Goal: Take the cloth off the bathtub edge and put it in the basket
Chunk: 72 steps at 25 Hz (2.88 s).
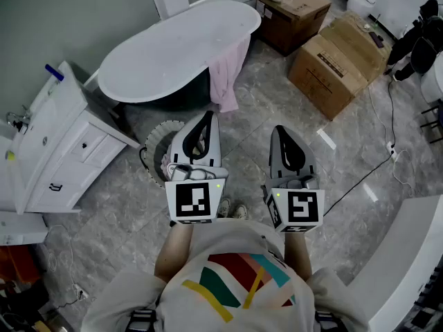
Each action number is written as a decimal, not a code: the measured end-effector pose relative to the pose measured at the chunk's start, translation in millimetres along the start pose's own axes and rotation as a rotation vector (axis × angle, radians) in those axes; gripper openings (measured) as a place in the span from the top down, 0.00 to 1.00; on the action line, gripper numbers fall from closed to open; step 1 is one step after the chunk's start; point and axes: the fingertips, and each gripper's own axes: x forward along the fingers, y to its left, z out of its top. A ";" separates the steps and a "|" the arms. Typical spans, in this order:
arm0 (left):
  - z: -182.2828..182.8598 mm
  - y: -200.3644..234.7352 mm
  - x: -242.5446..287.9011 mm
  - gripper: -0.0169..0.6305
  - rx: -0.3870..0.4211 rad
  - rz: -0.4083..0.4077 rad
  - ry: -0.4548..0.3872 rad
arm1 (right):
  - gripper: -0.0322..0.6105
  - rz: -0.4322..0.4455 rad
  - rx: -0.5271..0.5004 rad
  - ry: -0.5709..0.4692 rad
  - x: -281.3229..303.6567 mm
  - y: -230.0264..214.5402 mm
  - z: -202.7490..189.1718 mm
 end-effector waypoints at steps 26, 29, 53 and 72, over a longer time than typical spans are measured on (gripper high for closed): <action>-3.6 -24.5 24.2 0.95 -0.036 0.010 -0.034 | 0.93 0.000 -0.017 -0.011 -10.7 -46.8 -9.4; -3.9 -23.9 30.8 0.95 -0.035 0.015 -0.036 | 0.93 0.004 -0.009 -0.009 -8.8 -51.0 -11.6; -8.6 19.9 162.0 0.95 -0.002 0.056 -0.120 | 0.93 0.006 -0.072 -0.053 108.2 -103.9 -6.5; -25.4 94.6 364.1 0.95 -0.039 0.122 -0.084 | 0.93 0.079 -0.053 -0.022 325.1 -177.3 3.6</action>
